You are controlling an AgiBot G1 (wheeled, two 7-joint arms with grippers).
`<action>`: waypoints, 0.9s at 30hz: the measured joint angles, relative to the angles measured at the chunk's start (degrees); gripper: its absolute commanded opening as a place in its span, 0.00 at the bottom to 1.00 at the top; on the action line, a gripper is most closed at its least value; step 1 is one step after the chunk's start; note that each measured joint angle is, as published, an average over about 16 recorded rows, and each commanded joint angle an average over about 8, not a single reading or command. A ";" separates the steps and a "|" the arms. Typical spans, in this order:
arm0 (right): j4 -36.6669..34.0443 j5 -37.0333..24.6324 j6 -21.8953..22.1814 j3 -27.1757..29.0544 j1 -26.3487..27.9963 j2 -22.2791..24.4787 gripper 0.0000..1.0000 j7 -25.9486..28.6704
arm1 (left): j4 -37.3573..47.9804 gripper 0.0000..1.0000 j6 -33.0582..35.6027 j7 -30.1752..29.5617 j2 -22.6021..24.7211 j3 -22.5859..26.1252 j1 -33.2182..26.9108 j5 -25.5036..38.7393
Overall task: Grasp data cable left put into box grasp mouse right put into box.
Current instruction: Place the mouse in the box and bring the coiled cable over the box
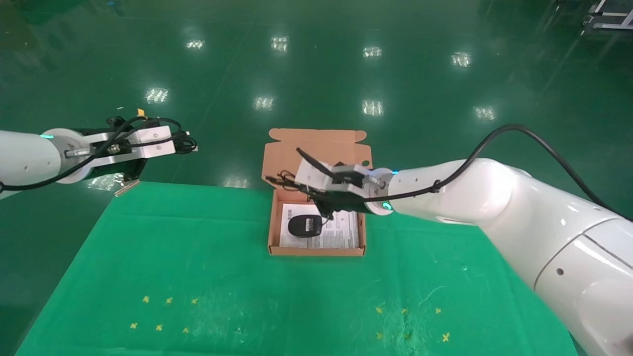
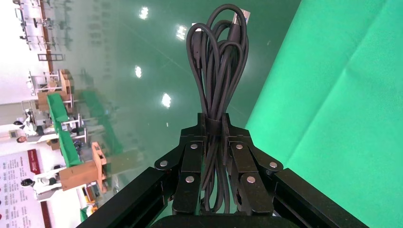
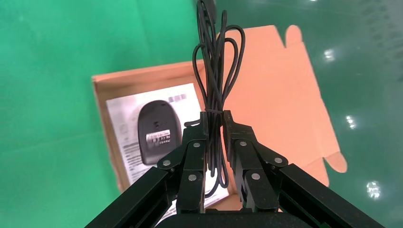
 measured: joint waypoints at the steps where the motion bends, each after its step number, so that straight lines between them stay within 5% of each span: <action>1: 0.08 0.16 -0.05 -0.28 -0.01 0.09 0.91 0.04 | -0.01 0.00 0.01 0.00 0.00 0.00 0.01 0.01; 2: 0.19 0.28 -0.09 -0.54 0.00 0.19 1.00 0.08 | -0.03 0.00 0.01 -0.01 0.02 0.00 0.03 -0.01; 16: 2.93 0.06 -0.74 -2.26 1.22 3.47 1.00 1.47 | 2.21 0.00 -2.98 0.96 3.43 0.47 1.74 -2.73; 27: 9.07 -2.11 -1.70 -2.69 4.24 12.90 1.00 4.17 | 11.43 0.00 -13.51 5.76 12.31 1.98 4.20 -6.47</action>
